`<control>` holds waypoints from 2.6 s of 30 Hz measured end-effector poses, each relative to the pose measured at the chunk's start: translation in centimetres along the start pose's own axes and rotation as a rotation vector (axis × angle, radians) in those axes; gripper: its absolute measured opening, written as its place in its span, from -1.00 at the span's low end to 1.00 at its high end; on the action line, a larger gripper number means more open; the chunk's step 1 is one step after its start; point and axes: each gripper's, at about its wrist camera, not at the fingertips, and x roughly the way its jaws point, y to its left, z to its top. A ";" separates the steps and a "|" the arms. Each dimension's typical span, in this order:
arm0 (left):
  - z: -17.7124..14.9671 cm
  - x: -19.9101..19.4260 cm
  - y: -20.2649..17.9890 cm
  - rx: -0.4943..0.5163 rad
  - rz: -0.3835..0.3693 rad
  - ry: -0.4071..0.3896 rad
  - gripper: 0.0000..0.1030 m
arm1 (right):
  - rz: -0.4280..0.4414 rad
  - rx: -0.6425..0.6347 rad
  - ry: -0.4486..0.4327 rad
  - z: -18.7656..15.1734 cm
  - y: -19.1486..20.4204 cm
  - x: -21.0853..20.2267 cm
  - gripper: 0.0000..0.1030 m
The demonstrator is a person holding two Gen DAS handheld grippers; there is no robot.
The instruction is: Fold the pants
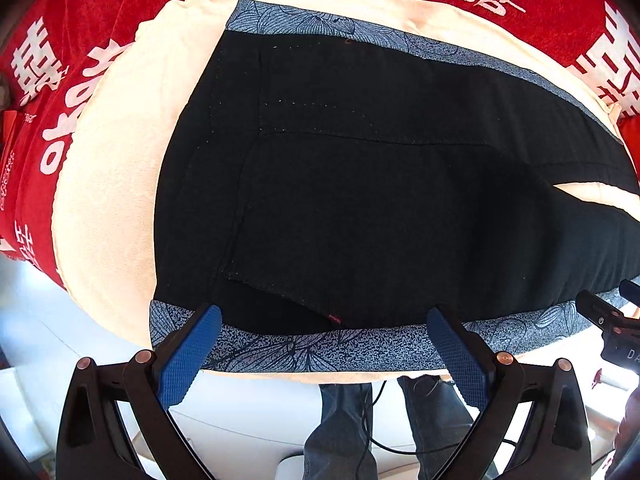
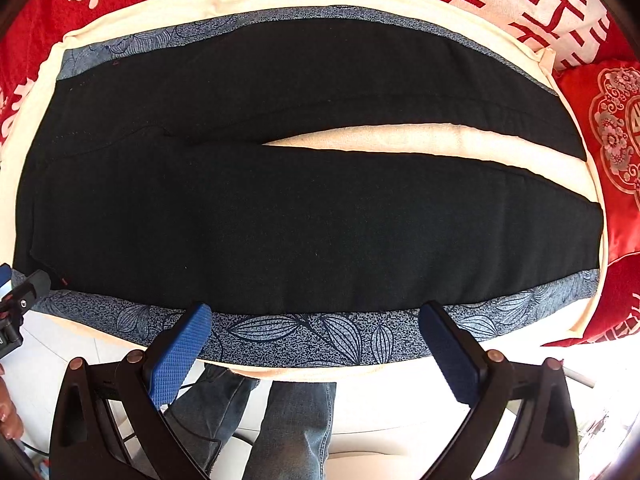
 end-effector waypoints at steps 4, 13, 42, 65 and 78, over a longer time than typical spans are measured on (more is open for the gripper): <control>0.1 0.2 0.3 -0.007 -0.015 -0.005 1.00 | 0.116 0.046 -0.015 0.1 -0.8 0.0 1.00; -2.0 0.7 5.0 -0.103 -0.206 -0.041 1.00 | 0.928 0.296 0.097 -3.2 -2.4 4.8 0.92; -3.5 4.5 8.9 -0.287 -0.448 0.023 0.48 | 1.172 0.728 0.112 -8.7 -6.6 12.8 0.14; -2.9 5.1 8.5 -0.327 -0.394 0.118 -0.39 | 1.141 0.769 0.152 -9.4 -11.4 12.6 -0.90; 4.0 -4.4 8.3 -0.320 -0.499 -0.068 -0.49 | 1.174 0.481 -0.093 4.1 -11.6 0.4 -0.90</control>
